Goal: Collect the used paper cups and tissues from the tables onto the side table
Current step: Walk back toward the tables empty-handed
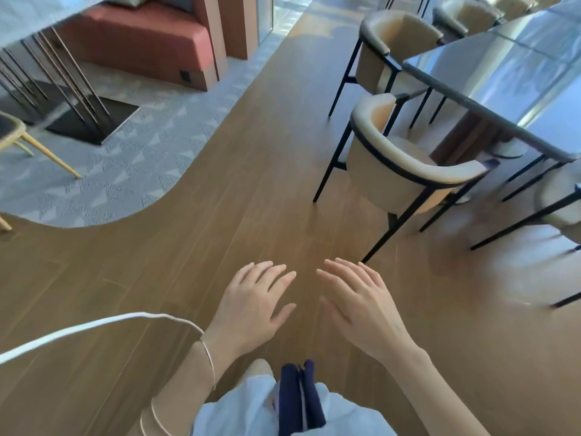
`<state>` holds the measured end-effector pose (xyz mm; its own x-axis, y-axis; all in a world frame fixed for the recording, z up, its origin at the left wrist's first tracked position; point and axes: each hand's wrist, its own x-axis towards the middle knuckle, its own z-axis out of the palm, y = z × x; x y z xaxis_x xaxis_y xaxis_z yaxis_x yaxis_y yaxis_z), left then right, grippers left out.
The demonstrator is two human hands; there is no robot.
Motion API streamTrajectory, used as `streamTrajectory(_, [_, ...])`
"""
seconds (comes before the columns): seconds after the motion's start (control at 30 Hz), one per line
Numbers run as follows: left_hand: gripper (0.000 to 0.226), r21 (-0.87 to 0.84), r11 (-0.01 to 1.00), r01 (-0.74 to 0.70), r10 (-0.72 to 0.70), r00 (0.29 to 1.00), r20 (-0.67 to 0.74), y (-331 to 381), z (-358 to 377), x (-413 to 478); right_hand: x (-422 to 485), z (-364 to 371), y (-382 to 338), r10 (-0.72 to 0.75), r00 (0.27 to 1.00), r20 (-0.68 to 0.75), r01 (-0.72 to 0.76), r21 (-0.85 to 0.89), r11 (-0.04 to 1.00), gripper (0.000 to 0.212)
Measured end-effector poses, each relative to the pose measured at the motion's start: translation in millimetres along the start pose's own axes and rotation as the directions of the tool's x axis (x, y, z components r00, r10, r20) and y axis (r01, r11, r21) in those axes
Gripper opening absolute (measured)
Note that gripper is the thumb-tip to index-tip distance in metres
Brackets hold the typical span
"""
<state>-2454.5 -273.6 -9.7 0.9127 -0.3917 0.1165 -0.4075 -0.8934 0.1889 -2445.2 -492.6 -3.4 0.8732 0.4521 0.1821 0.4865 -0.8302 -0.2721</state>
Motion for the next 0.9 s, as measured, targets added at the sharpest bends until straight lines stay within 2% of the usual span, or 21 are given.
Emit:
streamTrajectory(0.23, [0.048, -0.025, 0.999, -0.028, 0.029, 0.998, 0.051, -58, 28, 105, 87, 34, 58, 0.052, 0.997, 0.065, -0.05, -0.031, 0.998, 0.036])
streamTrajectory(0.43, [0.045, -0.039, 0.997, -0.06, 0.061, 0.998, 0.021, -135, 26, 228, 209, 45, 106, 0.115, 0.989, 0.087, -0.111, -0.047, 0.993, 0.037])
streamTrajectory(0.67, [0.05, -0.049, 0.998, -0.039, 0.038, 0.999, -0.028, -222, -5, 371, 375, 28, 157, 0.107, 0.994, 0.028, -0.106, -0.044, 0.993, 0.039])
streamTrajectory(0.8, [0.052, -0.064, 0.998, -0.019, 0.02, 1.0, 0.012, -255, -4, 424, 433, 32, 179, 0.136, 0.991, -0.01, -0.136, 0.016, 0.991, 0.041])
streamTrajectory(0.9, [0.049, -0.069, 0.998, -0.011, 0.013, 0.999, 0.03, -279, 8, 460, 469, 48, 199, 0.124, 0.992, 0.013, -0.124, 0.032, 0.992, 0.039])
